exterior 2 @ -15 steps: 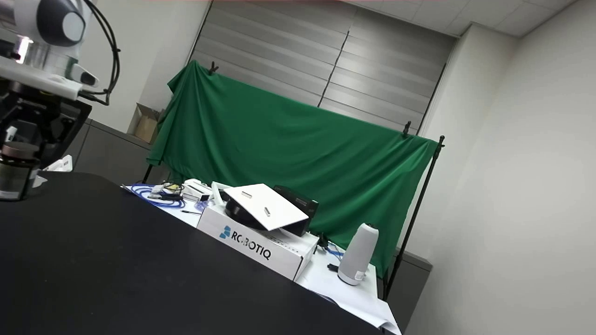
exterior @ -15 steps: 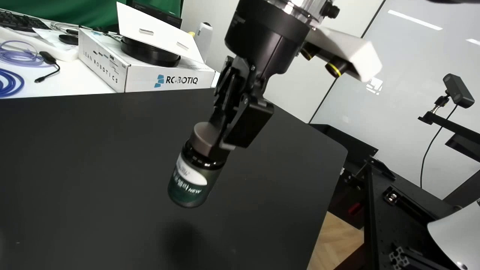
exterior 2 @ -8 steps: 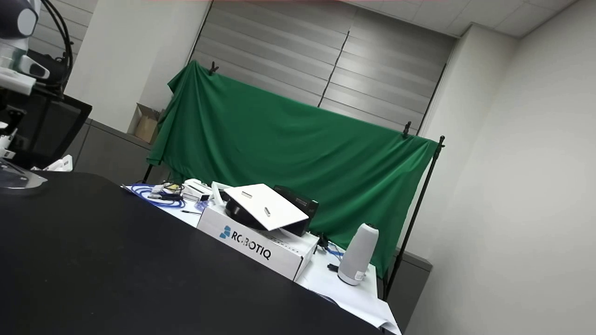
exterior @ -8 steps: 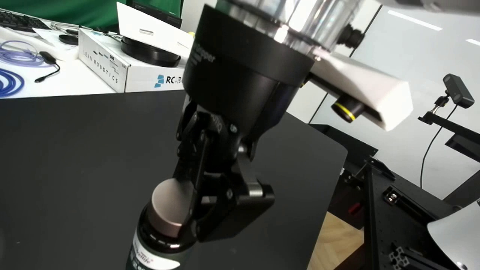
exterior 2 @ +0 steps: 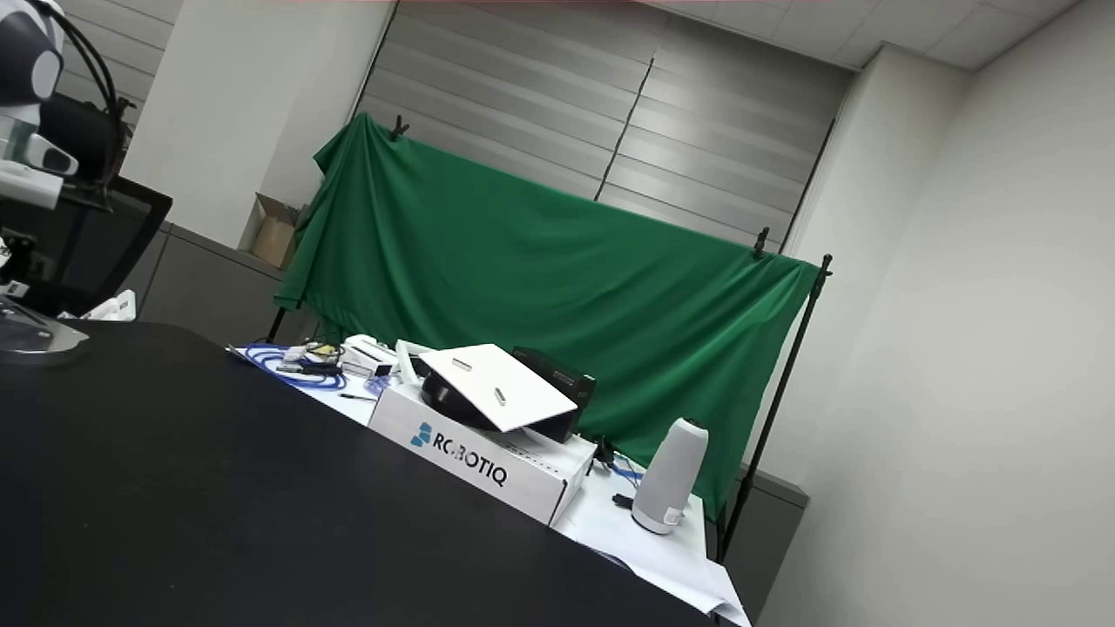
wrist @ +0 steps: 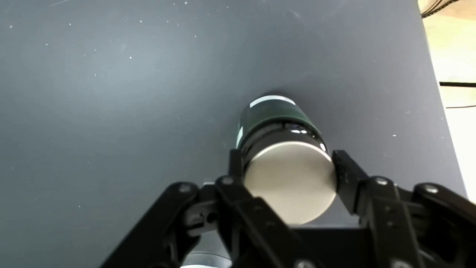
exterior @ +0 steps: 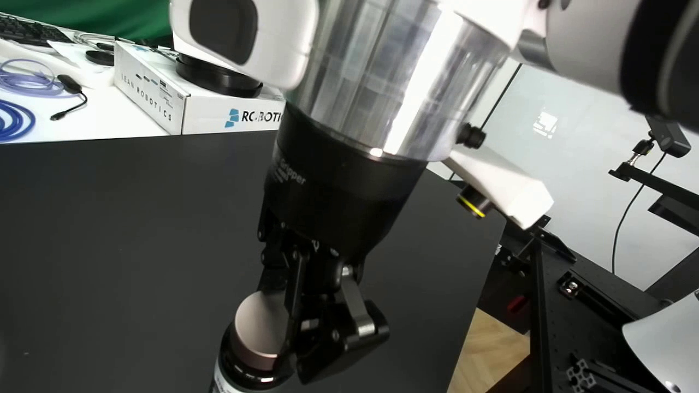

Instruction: Move the bottle to the left

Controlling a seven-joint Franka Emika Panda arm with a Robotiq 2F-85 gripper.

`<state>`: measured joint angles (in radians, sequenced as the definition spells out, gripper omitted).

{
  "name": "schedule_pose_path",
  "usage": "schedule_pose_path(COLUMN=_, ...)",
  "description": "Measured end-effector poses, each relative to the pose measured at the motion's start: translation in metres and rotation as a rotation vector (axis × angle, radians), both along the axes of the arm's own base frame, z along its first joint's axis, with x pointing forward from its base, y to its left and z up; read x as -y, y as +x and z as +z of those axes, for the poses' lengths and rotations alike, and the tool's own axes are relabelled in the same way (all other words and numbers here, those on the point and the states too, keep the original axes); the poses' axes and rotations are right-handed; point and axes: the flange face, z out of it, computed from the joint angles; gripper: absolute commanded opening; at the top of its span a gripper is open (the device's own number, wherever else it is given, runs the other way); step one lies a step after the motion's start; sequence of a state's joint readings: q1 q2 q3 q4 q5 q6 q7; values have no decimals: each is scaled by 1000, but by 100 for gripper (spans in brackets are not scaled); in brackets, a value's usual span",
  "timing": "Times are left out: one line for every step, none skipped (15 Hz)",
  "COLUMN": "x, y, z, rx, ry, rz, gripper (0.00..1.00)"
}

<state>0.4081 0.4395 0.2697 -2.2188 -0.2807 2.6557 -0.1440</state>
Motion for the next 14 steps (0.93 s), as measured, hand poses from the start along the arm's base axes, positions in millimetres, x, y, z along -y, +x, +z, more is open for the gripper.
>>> schedule_pose_path(x=0, y=0, z=-1, rx=-2, ry=-1, rz=4, gripper=36)
schedule_pose_path(x=0, y=0, z=-2, rx=-3, ry=-1, rz=9, gripper=36)
schedule_pose_path(x=0, y=1, z=-3, rx=-4, ry=-2, rz=13, gripper=36)
schedule_pose_path(x=0, y=1, z=-4, rx=-5, ry=-2, rz=16, gripper=36)
schedule_pose_path(x=0, y=1, z=-4, rx=-6, ry=-2, rz=18, gripper=36)
schedule_pose_path(x=0, y=1, z=-4, rx=-6, ry=-2, rz=21, gripper=36)
schedule_pose_path(x=0, y=1, z=-5, rx=-7, ry=-3, rz=23, gripper=86)
schedule_pose_path(x=0, y=1, z=-5, rx=-8, ry=-3, rz=23, gripper=87)
schedule_pose_path(x=-1, y=-1, z=-6, rx=-18, ry=-8, rz=20, gripper=92)
schedule_pose_path(x=-3, y=-4, z=-7, rx=-31, ry=-14, rz=21, gripper=98)
schedule_pose_path(x=-6, y=-5, z=-6, rx=-41, ry=-15, rz=17, gripper=100)
schedule_pose_path(x=-9, y=-3, z=-2, rx=-45, ry=-13, rz=15, gripper=100)
schedule_pose_path(x=-12, y=2, z=4, rx=-43, ry=-5, rz=8, gripper=100)
schedule_pose_path(x=-13, y=8, z=8, rx=-36, ry=0, rz=3, gripper=100)
